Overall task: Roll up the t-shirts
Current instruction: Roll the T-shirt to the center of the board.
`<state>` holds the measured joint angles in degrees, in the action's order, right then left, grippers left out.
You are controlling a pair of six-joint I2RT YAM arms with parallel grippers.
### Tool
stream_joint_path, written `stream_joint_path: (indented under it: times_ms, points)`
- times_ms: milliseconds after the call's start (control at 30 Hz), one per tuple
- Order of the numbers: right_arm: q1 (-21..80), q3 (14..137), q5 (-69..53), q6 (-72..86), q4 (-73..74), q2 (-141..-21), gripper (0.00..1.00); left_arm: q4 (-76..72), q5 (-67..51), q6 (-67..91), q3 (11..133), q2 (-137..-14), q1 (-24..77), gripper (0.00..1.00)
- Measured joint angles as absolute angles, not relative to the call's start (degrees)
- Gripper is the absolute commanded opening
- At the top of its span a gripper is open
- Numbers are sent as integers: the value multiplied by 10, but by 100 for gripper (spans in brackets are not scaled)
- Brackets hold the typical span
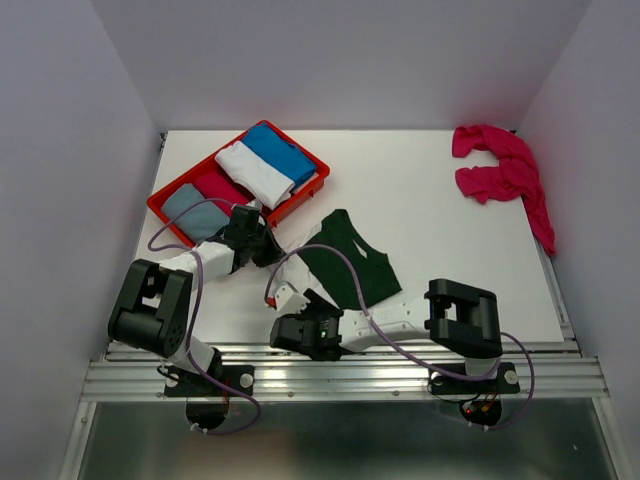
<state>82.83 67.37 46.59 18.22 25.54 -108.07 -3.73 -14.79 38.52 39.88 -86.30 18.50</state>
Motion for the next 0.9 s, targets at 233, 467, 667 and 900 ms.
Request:
stream_joint_path:
  times_ms: [233, 467, 667, 900]
  points:
    - [829, 667, 502, 184, 228, -1108, 5, -37, -149, 385, 399, -863, 185, 0]
    - [823, 615, 488, 198, 173, -1072, 1, -15, -153, 370, 401, -846, 185, 36]
    - [795, 560, 415, 213, 117, -1016, 1, 52, -147, 351, 425, -783, 185, 73]
    - [781, 525, 359, 227, 70, -989, 1, 82, -136, 349, 430, -722, 185, 74]
